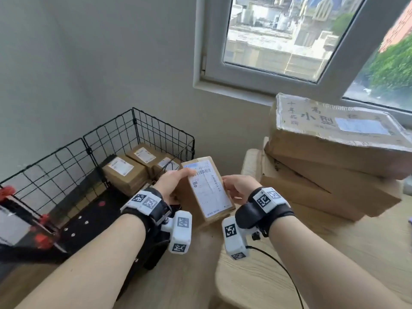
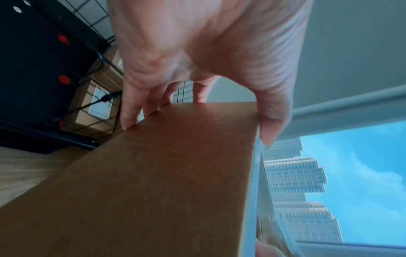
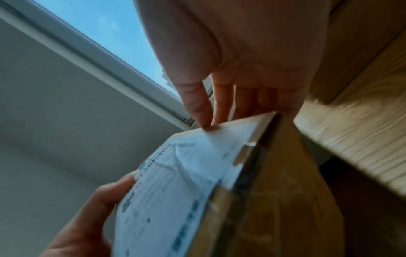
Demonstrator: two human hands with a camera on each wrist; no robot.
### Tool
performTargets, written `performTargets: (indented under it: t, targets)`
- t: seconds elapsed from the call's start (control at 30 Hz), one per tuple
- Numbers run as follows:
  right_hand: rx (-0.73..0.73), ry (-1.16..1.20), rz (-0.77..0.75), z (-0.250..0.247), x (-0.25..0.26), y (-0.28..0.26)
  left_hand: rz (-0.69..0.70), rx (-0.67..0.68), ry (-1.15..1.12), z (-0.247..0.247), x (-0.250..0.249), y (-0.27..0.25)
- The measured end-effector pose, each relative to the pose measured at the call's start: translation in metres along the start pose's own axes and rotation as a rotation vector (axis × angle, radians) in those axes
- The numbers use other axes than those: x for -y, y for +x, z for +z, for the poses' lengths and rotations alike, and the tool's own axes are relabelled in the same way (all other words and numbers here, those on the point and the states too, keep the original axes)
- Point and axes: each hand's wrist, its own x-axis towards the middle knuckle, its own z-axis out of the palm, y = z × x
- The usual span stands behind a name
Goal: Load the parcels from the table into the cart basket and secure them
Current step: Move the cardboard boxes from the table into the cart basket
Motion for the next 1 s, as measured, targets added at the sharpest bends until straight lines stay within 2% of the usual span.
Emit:
performTargets:
  t: [0.2,0.4,0.6,0.77,0.87,1.0]
  targets:
    - [0.062,-0.075,-0.093,0.092,0.044,0.005,0.063,-0.096,-0.117,-0.106,-0.014,0.003]
    - [0.107,-0.181,-0.24,0.159,0.077,0.004,0.129,-0.168,-0.231,-0.174,-0.022,0.009]
    - [0.069,-0.356,-0.301,0.191,0.119,0.022,0.144,-0.148,-0.368,-0.205,-0.035,0.034]
    - [0.066,-0.334,-0.285,0.214,0.149,0.061,0.137,-0.128,-0.42,-0.22,-0.048,0.069]
    - [0.1,-0.361,-0.309,0.231,0.167,0.103,0.11,-0.169,-0.454,-0.231,-0.056,0.103]
    - [0.133,-0.495,-0.242,0.253,0.188,0.172,0.016,-0.203,-0.476,-0.241,-0.062,0.166]
